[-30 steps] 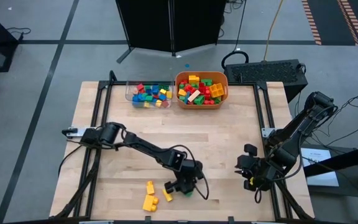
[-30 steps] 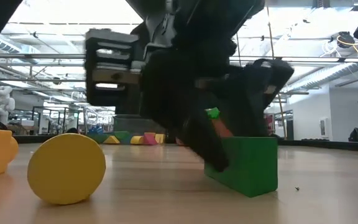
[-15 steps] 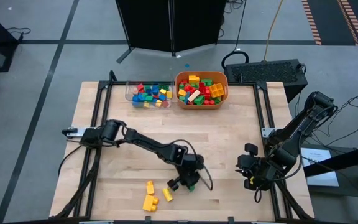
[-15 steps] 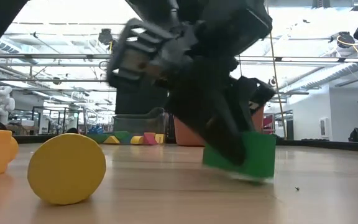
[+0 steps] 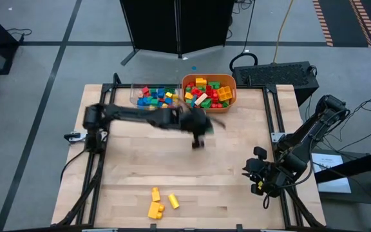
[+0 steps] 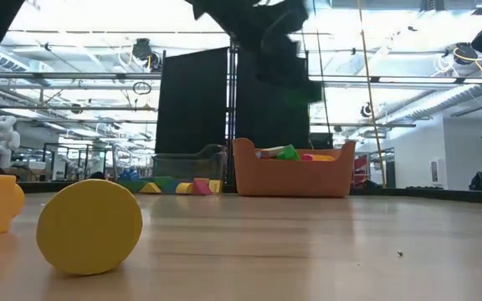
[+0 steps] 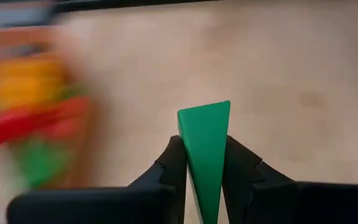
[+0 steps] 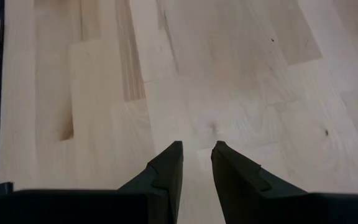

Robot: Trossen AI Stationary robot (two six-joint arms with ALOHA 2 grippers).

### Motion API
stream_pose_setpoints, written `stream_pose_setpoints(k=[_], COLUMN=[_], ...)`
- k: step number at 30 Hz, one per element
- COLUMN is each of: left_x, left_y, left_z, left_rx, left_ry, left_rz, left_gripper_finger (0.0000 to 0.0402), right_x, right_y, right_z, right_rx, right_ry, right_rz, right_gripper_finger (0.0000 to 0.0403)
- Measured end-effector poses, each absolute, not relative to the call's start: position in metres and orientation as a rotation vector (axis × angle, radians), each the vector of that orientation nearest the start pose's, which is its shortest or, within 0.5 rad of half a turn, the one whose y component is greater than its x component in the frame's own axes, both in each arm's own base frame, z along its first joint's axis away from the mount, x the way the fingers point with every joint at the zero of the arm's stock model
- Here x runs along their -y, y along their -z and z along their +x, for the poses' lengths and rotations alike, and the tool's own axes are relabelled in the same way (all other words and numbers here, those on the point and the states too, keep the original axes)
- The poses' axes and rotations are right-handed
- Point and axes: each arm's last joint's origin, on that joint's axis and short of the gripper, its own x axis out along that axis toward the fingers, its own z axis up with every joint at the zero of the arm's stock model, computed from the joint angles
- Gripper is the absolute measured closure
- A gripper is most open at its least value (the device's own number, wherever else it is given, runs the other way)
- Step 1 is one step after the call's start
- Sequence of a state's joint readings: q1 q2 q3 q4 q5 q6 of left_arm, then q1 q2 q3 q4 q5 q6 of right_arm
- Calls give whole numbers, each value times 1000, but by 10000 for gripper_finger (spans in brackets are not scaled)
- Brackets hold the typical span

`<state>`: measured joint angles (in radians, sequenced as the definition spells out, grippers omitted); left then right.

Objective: Sort blocks by size
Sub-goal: Put the small green block into the transp[arent bin, then put the big yellow game piece into the orange bin

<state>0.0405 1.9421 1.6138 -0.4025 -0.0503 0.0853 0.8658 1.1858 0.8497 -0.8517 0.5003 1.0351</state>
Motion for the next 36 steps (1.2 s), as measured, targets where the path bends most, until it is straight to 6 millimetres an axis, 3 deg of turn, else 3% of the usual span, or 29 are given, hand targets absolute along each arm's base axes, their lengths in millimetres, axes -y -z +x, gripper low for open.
stream_pose_setpoints(k=[5, 8, 15, 19, 22, 26, 36], left_x=[-78, -109, -160, -185, -204, -216, -202], left_y=[-298, -302, -273, -250, -244, -241, -240], left_z=[403, 378, 317, 289, 276, 265, 265], left_rx=[-751, -771, -863, -904, -866, -866, -1027], left_ry=[-377, -516, -758, -869, -958, -972, -761], left_rz=[108, 62, -52, -102, -168, -223, -157], left_gripper_finger=[344, 344, 344, 344, 344, 336, 179], right_x=[-148, -147, -147, -146, -146, -146, -145], right_y=[-237, -237, -237, -237, -236, -236, -236], right_z=[144, 144, 143, 143, 142, 142, 142], right_rx=[-946, -949, -954, -959, -963, -969, -972], right_ry=[180, 184, 188, 188, 189, 191, 190], right_rz=[193, 193, 191, 181, 173, 167, 159], right_gripper_finger=[323, 323, 323, 323, 323, 323, 323])
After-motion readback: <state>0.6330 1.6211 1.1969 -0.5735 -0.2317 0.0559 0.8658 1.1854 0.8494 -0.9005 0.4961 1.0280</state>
